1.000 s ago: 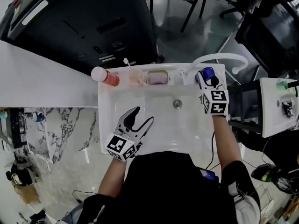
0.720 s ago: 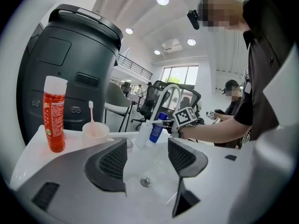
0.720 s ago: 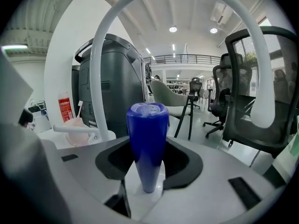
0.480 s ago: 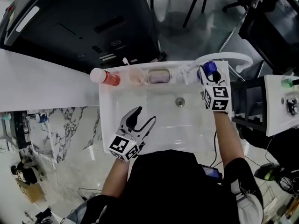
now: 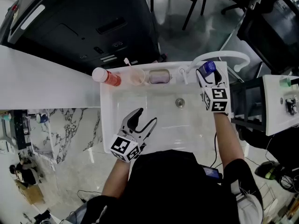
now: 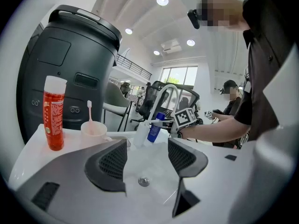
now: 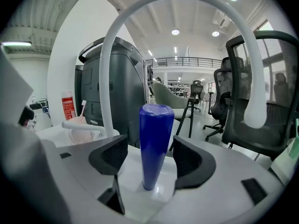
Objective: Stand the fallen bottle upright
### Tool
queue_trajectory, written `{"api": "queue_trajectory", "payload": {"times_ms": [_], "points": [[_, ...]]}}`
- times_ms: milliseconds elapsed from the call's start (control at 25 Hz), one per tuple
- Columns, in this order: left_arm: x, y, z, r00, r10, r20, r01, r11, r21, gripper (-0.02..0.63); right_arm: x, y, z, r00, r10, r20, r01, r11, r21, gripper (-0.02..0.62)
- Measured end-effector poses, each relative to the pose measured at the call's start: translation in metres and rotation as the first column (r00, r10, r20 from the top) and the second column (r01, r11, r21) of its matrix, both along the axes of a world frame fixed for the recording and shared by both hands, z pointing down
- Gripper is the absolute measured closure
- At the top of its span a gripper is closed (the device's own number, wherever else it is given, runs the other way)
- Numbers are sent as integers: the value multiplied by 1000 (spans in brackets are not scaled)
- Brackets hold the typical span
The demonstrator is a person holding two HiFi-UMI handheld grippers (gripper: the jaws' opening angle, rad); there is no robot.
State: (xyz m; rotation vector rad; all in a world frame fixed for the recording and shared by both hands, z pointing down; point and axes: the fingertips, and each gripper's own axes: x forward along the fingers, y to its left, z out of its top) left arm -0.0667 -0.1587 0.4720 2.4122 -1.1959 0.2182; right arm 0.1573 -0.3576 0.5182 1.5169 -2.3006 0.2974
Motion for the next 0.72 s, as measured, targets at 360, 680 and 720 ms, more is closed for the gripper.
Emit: {"api": "queue_trajectory", "payload": {"times_ms": [360, 680, 720], "points": [[-7, 2, -11, 1000, -2, -1, 2, 999, 53, 329, 5, 39, -17, 1000, 17, 7, -17, 1000, 14, 296], [-16, 8, -27, 999, -38, -17, 39, 994, 102, 364, -5, 98, -44, 997, 23, 76, -28, 998, 63, 332], [-18, 9, -28, 999, -51, -10, 52, 994, 99, 378, -7, 104, -50, 996, 19, 90, -26, 996, 81, 356]]}}
